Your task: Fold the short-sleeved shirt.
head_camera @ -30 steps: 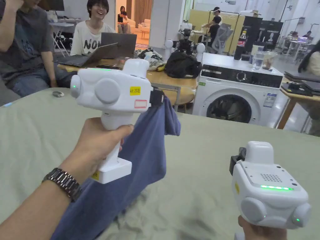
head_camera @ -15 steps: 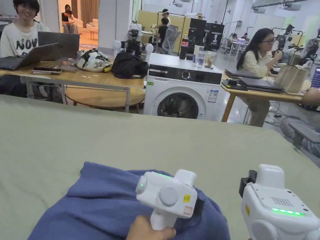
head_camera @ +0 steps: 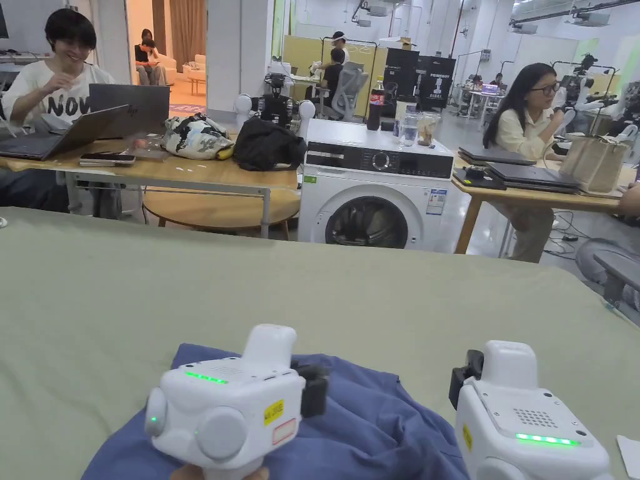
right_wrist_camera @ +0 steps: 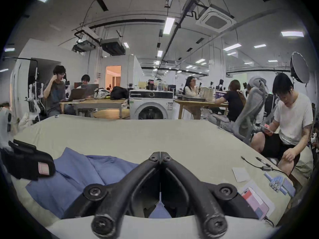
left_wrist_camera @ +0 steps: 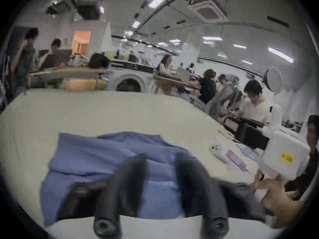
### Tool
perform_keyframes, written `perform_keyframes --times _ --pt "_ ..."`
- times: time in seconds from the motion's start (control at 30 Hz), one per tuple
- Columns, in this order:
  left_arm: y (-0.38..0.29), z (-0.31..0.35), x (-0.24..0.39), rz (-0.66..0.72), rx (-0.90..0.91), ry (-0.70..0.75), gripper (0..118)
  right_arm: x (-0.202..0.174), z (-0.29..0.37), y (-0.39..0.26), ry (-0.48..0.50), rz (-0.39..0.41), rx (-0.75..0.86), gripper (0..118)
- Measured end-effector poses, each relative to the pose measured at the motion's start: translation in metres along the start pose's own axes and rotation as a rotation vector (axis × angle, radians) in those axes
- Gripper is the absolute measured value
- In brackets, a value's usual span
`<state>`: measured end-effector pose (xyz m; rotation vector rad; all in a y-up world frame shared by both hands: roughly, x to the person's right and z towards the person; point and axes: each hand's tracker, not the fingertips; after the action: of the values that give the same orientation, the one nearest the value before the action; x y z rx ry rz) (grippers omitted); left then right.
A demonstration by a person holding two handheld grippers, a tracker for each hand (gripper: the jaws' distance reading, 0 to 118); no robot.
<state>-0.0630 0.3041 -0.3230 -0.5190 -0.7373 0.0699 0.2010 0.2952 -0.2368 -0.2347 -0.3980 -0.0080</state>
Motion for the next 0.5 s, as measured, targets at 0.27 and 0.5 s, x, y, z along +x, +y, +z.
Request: perform_keyframes --times 0.27,0.5 --pt "0.012 0.016 -0.09 0.068 -0.031 0.193 0 -0.039 -0.022 0.005 0.076 -0.003 -0.023 0" --pt "0.06 -0.043 -0.194 0.166 -0.181 0.285 0 -0.048 -0.041 0.011 0.099 0.005 -0.035 0"
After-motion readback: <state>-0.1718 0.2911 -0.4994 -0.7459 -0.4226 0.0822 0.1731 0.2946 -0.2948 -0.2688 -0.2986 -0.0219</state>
